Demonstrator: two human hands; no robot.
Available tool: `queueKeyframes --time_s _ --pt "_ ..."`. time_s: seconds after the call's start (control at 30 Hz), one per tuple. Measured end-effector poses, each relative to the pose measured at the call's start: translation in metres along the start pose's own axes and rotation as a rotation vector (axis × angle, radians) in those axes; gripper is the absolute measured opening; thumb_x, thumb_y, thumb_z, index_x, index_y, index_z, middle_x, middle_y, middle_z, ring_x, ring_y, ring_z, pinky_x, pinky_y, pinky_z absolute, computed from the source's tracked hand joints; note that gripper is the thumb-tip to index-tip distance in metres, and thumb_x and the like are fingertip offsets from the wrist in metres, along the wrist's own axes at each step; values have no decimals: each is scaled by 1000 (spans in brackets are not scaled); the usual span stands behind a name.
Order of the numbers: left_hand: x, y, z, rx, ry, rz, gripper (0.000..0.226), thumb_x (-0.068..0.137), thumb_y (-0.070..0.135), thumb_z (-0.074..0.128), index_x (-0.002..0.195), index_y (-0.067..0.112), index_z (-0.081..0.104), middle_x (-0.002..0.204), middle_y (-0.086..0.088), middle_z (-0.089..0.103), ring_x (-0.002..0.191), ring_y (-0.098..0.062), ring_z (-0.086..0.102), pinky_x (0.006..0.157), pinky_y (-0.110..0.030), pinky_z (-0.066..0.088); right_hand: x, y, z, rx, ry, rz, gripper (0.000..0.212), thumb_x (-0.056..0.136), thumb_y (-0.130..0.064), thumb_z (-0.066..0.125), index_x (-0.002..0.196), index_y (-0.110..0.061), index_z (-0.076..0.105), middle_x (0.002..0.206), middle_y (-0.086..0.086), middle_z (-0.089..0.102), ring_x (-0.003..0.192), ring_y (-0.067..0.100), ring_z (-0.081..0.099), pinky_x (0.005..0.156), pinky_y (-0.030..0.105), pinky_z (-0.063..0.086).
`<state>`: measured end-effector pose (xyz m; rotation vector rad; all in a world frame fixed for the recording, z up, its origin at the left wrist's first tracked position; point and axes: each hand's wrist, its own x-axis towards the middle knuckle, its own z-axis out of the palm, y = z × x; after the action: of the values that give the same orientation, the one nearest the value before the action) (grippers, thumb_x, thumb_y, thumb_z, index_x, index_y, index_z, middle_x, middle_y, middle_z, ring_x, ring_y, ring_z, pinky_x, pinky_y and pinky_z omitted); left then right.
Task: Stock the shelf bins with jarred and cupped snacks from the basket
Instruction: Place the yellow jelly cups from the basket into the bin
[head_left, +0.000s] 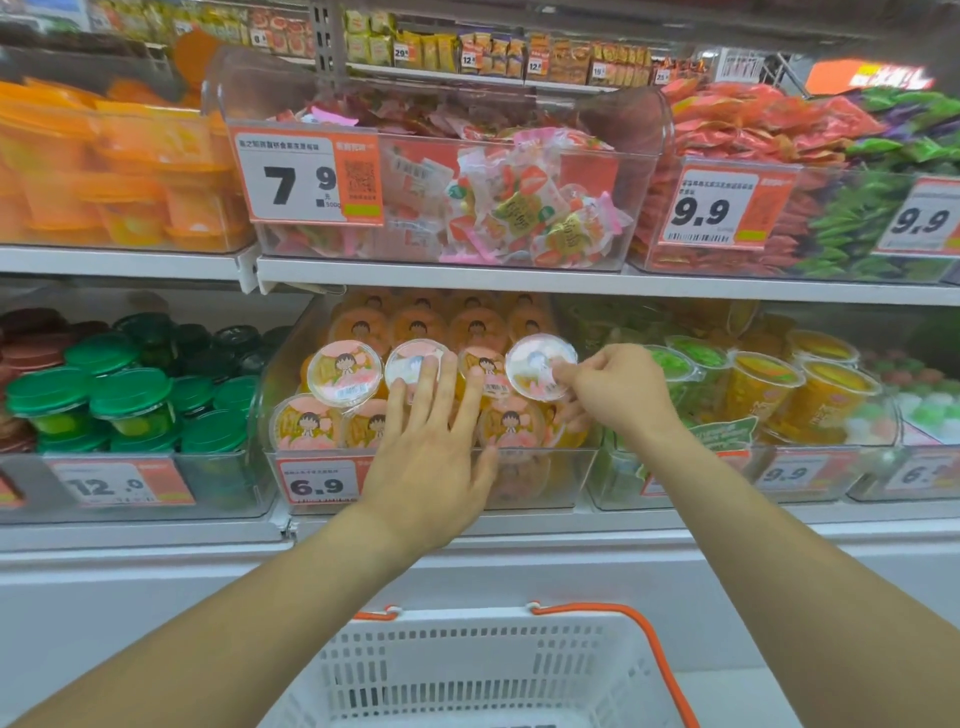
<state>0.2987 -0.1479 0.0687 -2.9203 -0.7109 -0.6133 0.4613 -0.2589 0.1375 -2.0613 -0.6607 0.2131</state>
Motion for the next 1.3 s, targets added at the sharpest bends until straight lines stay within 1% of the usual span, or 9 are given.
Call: queueKeyframes --time_s 0.1,0.27,0.4,0.53,0.63,0.8,0.93,1.07,1.3 --pt "0 -3 4 19 9 11 74 99 56 15 160 15 2 167 -12 -4 153 -31 -9 123 -55 4 2 -5 -8 -345 -12 -65 41 90 -37 66 68 -2 72 59 12 70 65 17 69 74 30 56" --pt "0 -5 5 42 16 27 74 100 55 19 159 12 7 167 -11 -3 154 -31 -5 122 -57 9 6 -7 -6 -461 1 -397 47 88 -26 67 133 -20 53 112 6 52 100 24 56 82 28 41" --pt "-1 -7 7 70 29 50 75 100 55 20 158 9 14 167 -10 6 154 -31 3 121 -59 15 9 1 0 -430 21 -480 26 89 -17 67 114 -22 68 102 0 52 76 13 56 76 28 45" --pt "-3 -9 6 105 42 60 74 100 54 18 157 8 19 166 -9 11 153 -30 7 120 -59 16 12 4 -2 -161 114 -245 7 86 -10 71 86 -17 74 78 1 72 66 17 71 74 33 59" --pt "-4 -14 7 112 34 73 75 99 55 14 158 9 15 166 -7 7 154 -29 3 121 -58 13 7 4 -2 -50 92 -119 9 85 -8 73 81 -16 71 71 4 73 54 10 71 60 20 54" --pt "-4 -18 10 104 24 82 74 99 55 12 159 12 7 167 -5 -2 154 -27 -4 122 -57 9 10 5 -3 -153 105 -130 8 82 -12 74 78 -15 69 82 6 73 76 22 72 73 32 58" --pt "-4 -21 12 89 21 88 73 99 56 12 159 14 3 167 -3 -7 154 -25 -8 123 -56 8 2 2 10 -469 124 -459 27 85 -26 66 111 -20 64 112 6 55 104 28 54 86 38 48" --pt "-5 -24 12 81 36 102 71 101 54 15 160 16 6 167 -1 -2 154 -23 -6 122 -56 11 0 6 21 -623 -94 -660 55 94 -40 60 146 -31 45 153 7 32 140 32 25 112 51 31" --pt "-5 -31 12 69 40 120 68 102 53 18 160 21 1 166 5 -8 153 -21 -12 122 -57 5 -1 8 31 -695 -53 -535 58 98 -44 54 150 -30 34 143 11 36 122 34 42 101 45 44"
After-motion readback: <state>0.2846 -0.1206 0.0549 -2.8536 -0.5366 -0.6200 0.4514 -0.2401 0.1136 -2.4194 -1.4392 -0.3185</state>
